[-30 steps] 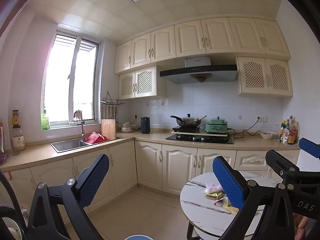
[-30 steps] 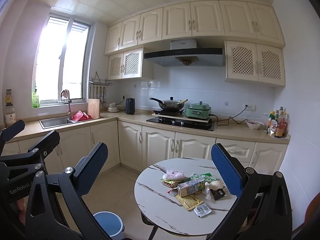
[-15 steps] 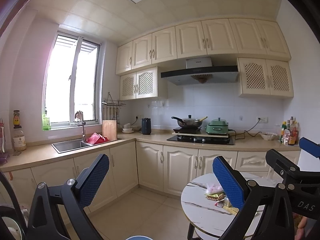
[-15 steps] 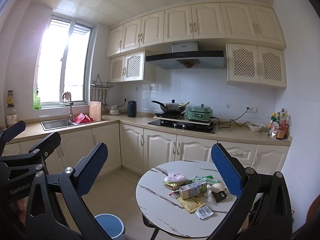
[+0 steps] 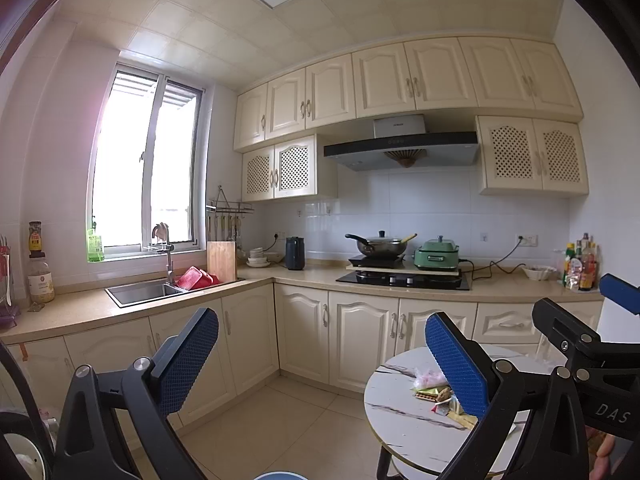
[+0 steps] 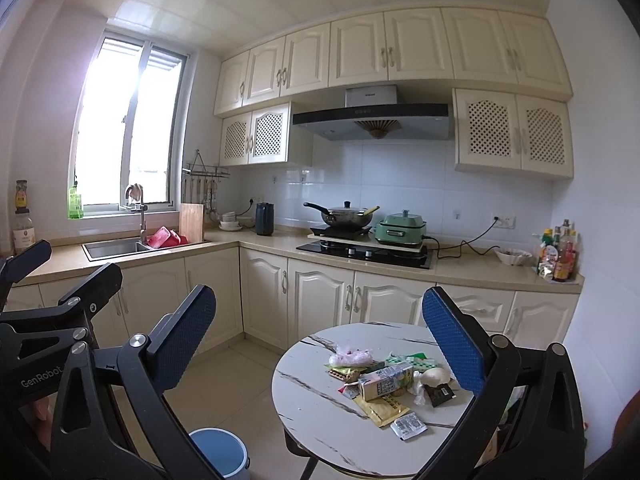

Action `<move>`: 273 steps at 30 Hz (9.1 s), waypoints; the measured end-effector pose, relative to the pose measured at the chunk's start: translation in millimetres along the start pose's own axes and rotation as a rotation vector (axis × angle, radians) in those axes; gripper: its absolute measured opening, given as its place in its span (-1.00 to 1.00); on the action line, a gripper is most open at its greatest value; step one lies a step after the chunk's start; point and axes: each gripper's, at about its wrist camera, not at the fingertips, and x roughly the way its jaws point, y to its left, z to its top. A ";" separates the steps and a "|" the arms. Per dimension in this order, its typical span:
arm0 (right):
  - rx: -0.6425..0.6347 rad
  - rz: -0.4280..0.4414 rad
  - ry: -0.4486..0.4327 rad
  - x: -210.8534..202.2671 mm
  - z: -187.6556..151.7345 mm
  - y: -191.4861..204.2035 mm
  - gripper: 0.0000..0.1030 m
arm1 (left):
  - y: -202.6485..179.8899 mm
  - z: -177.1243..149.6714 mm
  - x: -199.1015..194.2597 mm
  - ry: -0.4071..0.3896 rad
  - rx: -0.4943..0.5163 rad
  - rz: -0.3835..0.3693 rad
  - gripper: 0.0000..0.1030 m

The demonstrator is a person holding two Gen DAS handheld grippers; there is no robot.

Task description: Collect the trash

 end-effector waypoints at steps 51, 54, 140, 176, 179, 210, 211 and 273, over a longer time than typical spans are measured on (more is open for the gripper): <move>0.025 -0.022 0.028 47.4 -23.4 -34.9 1.00 | -23.8 -36.2 79.8 0.020 0.025 -0.052 0.99; 0.029 -0.036 0.058 64.0 -36.9 -46.4 1.00 | -36.2 -54.1 114.0 0.082 0.046 -0.095 0.99; 0.258 -0.157 0.560 312.7 -230.0 -295.0 -0.18 | -137.8 -167.4 464.7 0.569 0.054 -0.601 -0.33; -0.091 0.577 1.186 509.0 -456.5 269.6 -0.14 | 238.8 -466.3 512.7 1.322 -0.263 0.000 -0.16; -0.089 0.580 1.209 513.8 -470.5 273.3 -0.12 | 244.3 -464.0 522.9 1.349 -0.284 0.026 -0.09; -0.137 0.416 0.362 285.5 -159.2 162.0 1.00 | 94.5 -58.0 261.6 0.399 -0.079 0.244 0.74; -0.125 0.399 0.336 271.4 -147.5 153.3 1.00 | 83.9 -51.0 252.6 0.371 -0.073 0.240 0.78; 0.230 -0.154 0.698 287.7 -271.8 -296.7 1.00 | -235.4 -226.2 450.7 0.773 0.194 -0.252 0.19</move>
